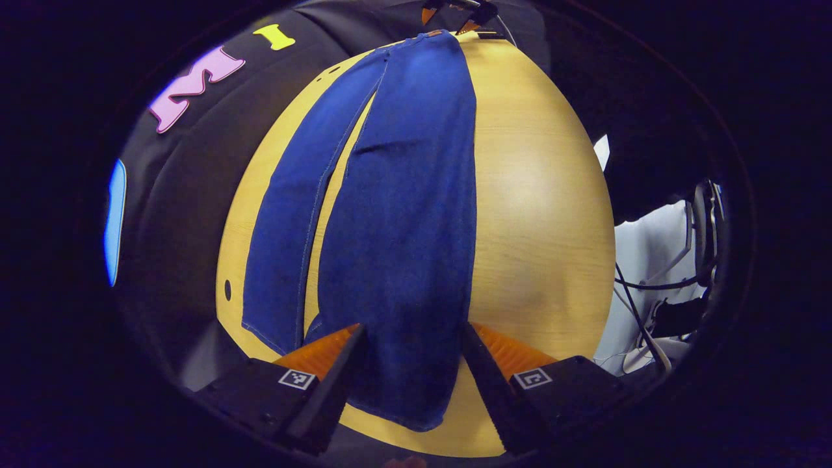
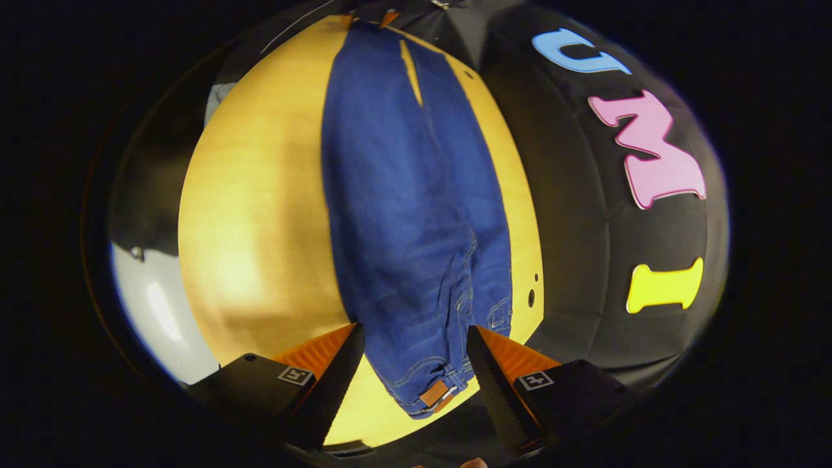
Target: Grasp the waist and the cuffs of the jeans and fold them to make the two legs overlap; first hold the waist and fold one-third of the jeans toward the cuffs, then hold the cuffs and fold the remaining one-third in the same direction to finish folding.
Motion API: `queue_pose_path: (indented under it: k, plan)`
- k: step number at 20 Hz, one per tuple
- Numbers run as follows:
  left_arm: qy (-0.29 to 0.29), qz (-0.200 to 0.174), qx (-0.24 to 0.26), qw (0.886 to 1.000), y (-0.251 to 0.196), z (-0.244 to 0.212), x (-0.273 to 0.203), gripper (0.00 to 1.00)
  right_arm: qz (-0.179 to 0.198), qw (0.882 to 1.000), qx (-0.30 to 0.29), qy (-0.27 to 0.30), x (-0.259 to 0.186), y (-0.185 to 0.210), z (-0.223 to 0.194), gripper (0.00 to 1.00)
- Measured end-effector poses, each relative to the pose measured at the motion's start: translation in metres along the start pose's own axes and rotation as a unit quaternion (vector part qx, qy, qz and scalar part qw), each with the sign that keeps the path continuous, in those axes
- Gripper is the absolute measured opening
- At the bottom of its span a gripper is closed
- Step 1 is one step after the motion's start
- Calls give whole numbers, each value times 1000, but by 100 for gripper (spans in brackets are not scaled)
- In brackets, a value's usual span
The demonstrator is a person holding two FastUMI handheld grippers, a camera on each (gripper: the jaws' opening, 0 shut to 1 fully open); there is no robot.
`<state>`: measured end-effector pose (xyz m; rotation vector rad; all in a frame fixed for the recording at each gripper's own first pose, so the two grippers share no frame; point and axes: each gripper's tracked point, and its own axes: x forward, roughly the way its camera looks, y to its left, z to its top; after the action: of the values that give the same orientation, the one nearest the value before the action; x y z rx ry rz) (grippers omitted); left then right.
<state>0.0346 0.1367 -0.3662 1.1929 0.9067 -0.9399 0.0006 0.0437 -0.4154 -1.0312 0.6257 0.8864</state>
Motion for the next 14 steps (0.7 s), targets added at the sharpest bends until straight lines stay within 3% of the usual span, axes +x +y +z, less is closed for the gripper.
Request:
queue_pose_path:
  k: [4,6,8,9,10,11,12,13,14]
  plan:
    - [14,-12,-12,1000,7,1,4,95,28,998,-41,30,25,13,-29,97]
    - [8,-25,9,1000,5,6,5,95,19,998,-59,19,37,4,-27,90]
    - [18,-52,21,998,0,6,4,92,40,998,-43,33,46,6,-29,87]
    - [29,-58,15,998,-3,2,3,84,61,997,-21,41,48,12,-29,70]
    - [40,-57,12,998,-1,3,6,63,75,996,4,54,51,16,-31,54]
    - [45,-53,15,997,1,5,11,50,76,995,19,57,52,16,-30,37]
    - [53,-48,19,997,3,5,12,19,83,994,34,56,58,19,-30,20]
    - [52,-51,20,997,2,7,15,12,83,994,43,54,55,20,-34,7]
    - [58,-53,11,997,2,8,16,9,86,993,54,52,55,21,-32,11]
